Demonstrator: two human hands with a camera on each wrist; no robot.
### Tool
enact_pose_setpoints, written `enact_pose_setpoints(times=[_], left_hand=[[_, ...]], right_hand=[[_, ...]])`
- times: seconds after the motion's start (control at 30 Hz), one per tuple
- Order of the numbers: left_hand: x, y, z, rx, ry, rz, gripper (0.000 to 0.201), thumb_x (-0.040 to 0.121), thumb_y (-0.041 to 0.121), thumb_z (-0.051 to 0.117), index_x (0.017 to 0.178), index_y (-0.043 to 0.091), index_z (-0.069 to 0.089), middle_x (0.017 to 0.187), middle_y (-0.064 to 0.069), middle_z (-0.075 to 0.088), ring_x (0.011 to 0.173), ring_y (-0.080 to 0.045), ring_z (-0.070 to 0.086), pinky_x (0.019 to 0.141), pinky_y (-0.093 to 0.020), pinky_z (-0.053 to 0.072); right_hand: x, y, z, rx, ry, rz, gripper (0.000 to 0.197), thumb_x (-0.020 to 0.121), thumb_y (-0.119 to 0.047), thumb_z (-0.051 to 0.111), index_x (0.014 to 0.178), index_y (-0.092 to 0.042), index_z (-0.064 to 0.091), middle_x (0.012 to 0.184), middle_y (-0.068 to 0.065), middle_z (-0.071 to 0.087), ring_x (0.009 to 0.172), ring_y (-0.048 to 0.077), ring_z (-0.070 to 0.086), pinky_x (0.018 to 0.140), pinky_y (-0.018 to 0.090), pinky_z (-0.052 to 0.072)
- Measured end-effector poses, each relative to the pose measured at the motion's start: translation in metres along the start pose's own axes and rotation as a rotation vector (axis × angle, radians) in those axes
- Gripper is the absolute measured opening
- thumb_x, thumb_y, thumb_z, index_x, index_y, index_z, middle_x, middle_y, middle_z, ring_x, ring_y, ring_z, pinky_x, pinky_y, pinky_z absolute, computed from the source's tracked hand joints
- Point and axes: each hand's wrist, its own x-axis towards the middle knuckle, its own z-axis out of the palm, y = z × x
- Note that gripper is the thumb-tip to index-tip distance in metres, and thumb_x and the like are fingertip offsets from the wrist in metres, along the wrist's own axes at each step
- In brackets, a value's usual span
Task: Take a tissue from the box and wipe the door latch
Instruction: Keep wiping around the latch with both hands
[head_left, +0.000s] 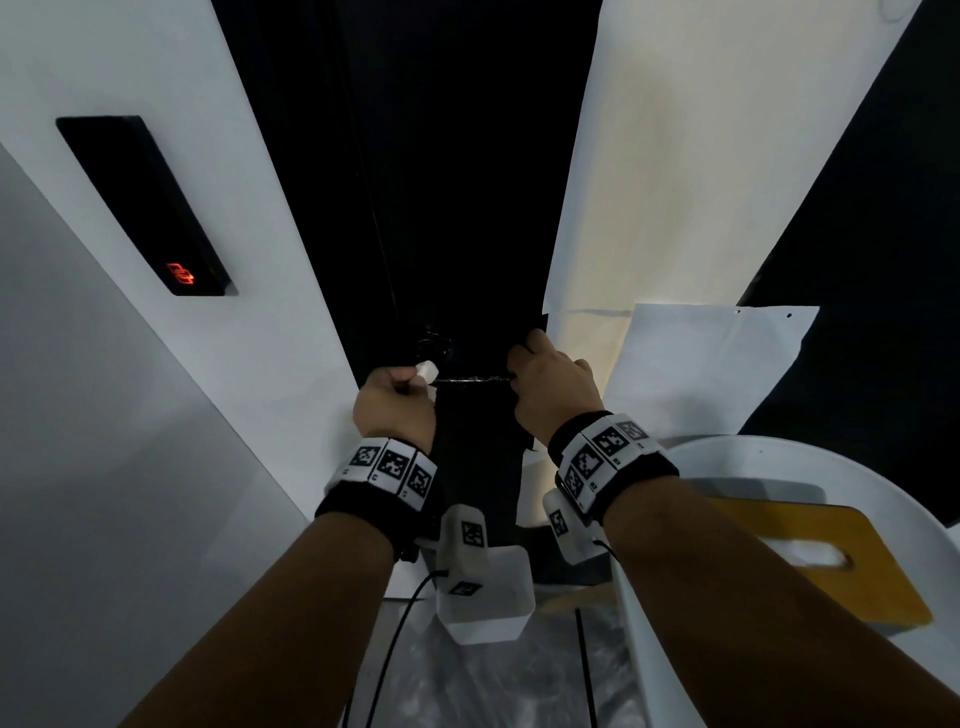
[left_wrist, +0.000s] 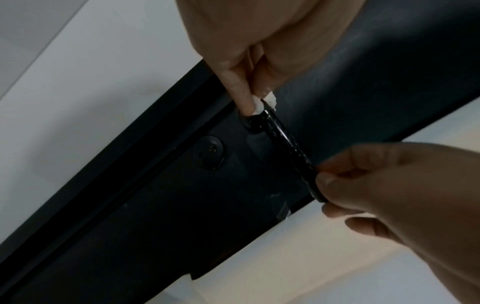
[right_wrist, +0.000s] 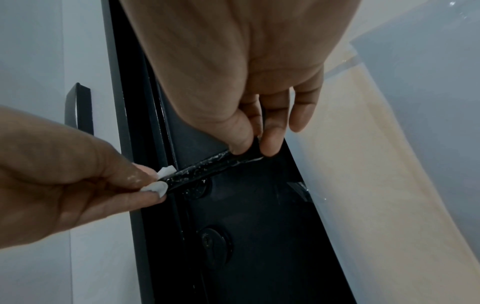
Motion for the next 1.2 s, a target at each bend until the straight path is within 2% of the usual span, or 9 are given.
enact_pose_setpoints(times=[0.1,0.23,0.3,0.4,0.53,0.73,0.93,1.07,1.2], left_hand=[[-0.011,0.008,0.005,0.019,0.044,0.026,0.005,0.087,0.018,0.059,0.084,0.022,0.059,0.089,-0.005,0.072,0.085,-0.023,0.067,0.083,-0.034,0.054],[-0.031,0.008,0.020,0.000,-0.085,0.105,0.011,0.084,0.007,0.060,0.088,0.015,0.066,0.084,-0.002,0.071,0.081,-0.016,0.066,0.085,-0.030,0.053],[-0.036,0.010,0.022,-0.007,-0.124,0.127,0.012,0.086,0.009,0.059,0.089,0.017,0.067,0.085,-0.001,0.071,0.082,-0.014,0.065,0.084,-0.027,0.052],[-0.024,0.013,0.009,0.027,-0.056,0.189,0.013,0.087,0.015,0.058,0.091,0.020,0.068,0.092,-0.003,0.071,0.088,-0.019,0.064,0.087,-0.029,0.051],[0.000,0.021,-0.014,0.065,-0.037,0.207,0.012,0.087,0.017,0.060,0.084,0.027,0.066,0.083,0.001,0.070,0.085,-0.018,0.065,0.086,-0.029,0.051],[0.012,0.028,-0.013,0.149,-0.146,0.256,0.008,0.086,0.017,0.065,0.090,0.018,0.072,0.080,0.004,0.066,0.081,-0.012,0.062,0.078,-0.020,0.044],[0.010,0.020,-0.004,0.121,-0.196,0.316,0.010,0.082,0.019,0.070,0.091,0.017,0.073,0.085,0.003,0.071,0.082,-0.010,0.066,0.080,-0.021,0.051],[0.014,0.016,-0.007,0.118,-0.261,0.314,0.019,0.082,0.004,0.064,0.094,0.014,0.074,0.087,-0.002,0.073,0.085,-0.014,0.068,0.087,-0.030,0.054],[0.024,0.009,-0.016,0.233,-0.255,0.442,0.021,0.084,0.006,0.062,0.096,0.019,0.074,0.095,0.000,0.070,0.088,-0.013,0.065,0.086,-0.024,0.050]], right_hand=[[-0.001,0.000,-0.002,0.002,-0.008,-0.001,0.030,0.081,-0.004,0.049,0.109,-0.013,0.053,0.115,0.006,0.042,0.088,0.030,0.057,0.071,0.035,0.031],[-0.001,-0.001,-0.004,0.006,-0.014,0.005,0.029,0.083,-0.006,0.048,0.111,-0.013,0.053,0.116,0.007,0.042,0.092,0.032,0.057,0.074,0.036,0.032],[-0.001,0.000,-0.004,0.004,-0.017,0.004,0.029,0.084,-0.007,0.049,0.112,-0.014,0.053,0.117,0.007,0.042,0.094,0.032,0.057,0.075,0.037,0.032],[0.000,0.001,-0.002,-0.005,-0.004,-0.005,0.027,0.084,-0.007,0.049,0.110,-0.014,0.054,0.115,0.006,0.042,0.092,0.031,0.056,0.073,0.036,0.032],[0.000,0.002,0.000,0.002,0.012,-0.015,0.027,0.084,-0.006,0.049,0.108,-0.013,0.056,0.112,0.006,0.044,0.090,0.030,0.054,0.073,0.034,0.033],[0.005,0.002,-0.001,0.063,-0.017,-0.013,0.019,0.084,-0.003,0.050,0.101,-0.006,0.057,0.112,0.009,0.045,0.087,0.031,0.054,0.063,0.031,0.036],[0.007,-0.011,-0.002,0.242,0.065,-0.061,0.033,0.087,-0.028,0.057,0.118,-0.016,0.054,0.113,0.008,0.053,0.097,0.031,0.059,0.075,0.037,0.051],[0.010,-0.027,0.001,0.267,0.098,-0.125,0.032,0.086,-0.033,0.059,0.115,-0.020,0.055,0.110,0.007,0.055,0.093,0.032,0.061,0.075,0.044,0.053],[0.013,-0.036,0.010,0.155,0.144,-0.111,0.027,0.086,-0.043,0.057,0.100,-0.020,0.062,0.100,0.005,0.057,0.086,0.032,0.061,0.073,0.038,0.049]])
